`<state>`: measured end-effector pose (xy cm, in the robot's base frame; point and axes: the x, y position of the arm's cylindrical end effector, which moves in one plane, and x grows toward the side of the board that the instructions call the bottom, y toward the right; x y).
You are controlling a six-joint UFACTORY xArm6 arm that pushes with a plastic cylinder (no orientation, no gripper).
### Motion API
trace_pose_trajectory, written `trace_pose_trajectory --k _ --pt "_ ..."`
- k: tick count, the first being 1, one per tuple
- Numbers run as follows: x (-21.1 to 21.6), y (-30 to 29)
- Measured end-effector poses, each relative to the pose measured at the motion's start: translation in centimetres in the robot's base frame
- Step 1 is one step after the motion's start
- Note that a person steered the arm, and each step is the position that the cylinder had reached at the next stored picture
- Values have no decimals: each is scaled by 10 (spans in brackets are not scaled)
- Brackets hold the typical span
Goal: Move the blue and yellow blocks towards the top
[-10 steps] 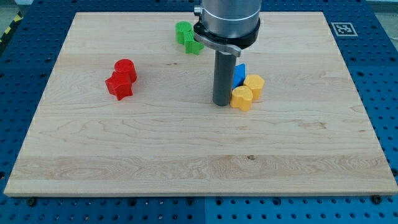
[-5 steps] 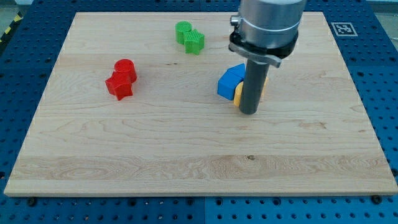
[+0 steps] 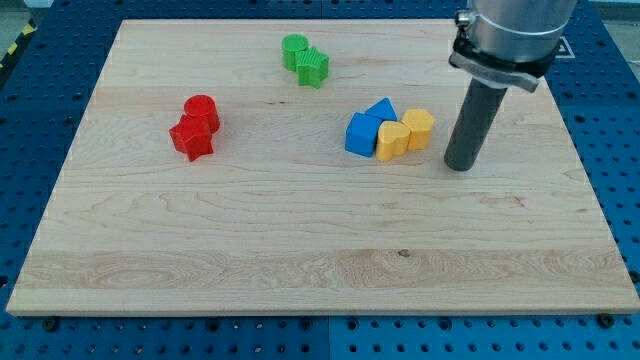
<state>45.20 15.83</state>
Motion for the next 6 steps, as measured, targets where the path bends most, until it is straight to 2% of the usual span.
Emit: trace_pose_trajectory --k 3,6 --pt "-47 -16" --pt "-70 -26"
